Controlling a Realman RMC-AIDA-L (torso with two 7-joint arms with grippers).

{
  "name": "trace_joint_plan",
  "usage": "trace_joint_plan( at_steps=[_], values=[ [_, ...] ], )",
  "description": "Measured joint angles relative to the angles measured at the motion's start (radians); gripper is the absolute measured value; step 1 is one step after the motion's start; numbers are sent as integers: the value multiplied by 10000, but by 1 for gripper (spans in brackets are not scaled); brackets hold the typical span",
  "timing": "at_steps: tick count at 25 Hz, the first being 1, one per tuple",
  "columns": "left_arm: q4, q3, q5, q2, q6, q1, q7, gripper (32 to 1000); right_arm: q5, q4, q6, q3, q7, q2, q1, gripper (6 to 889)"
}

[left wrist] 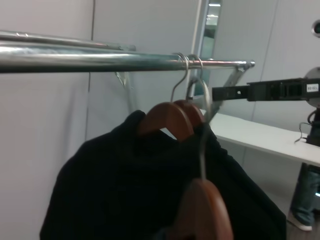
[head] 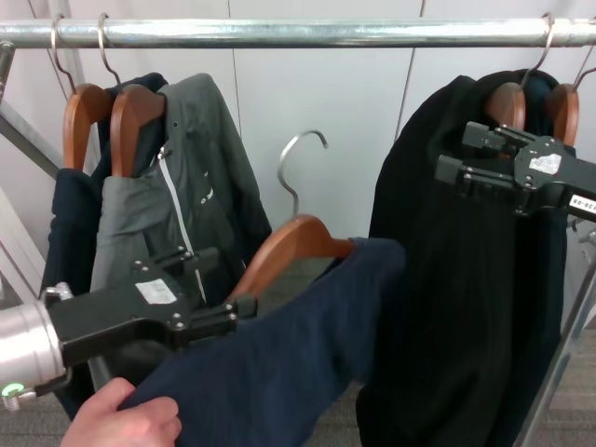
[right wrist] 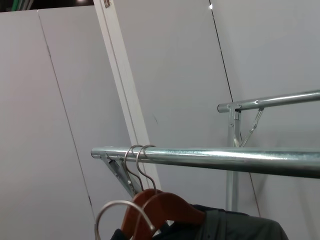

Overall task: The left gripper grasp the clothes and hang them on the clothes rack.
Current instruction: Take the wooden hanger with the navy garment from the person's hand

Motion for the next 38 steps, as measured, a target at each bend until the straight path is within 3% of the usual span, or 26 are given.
trace_joint_plan(
  at_steps=[5,13,17,24,31,38],
  values=[
    [-88,339,99,-23,-320,-215,-199,771,6,0,6,0,0,0,21,848],
    [-66,1534,105,-27,-1989,-427,-363,764,7,0,56,1,-5,0,23,848],
    [-5,1949,105,-24,-2785,-473,-660,761,6,0,62,0,-8,0,15,848],
    [-2,2021,121,10,-2903,-501,-744,755,6,3,85,0,-22,0,-8,848],
    [-45,1899,146,31,-2929,-533,-1100,633,6,15,94,0,-27,0,-8,849],
    [1,1905,640,16,-2959,-621,-1320,491,6,16,92,0,-30,0,-9,849]
  ],
)
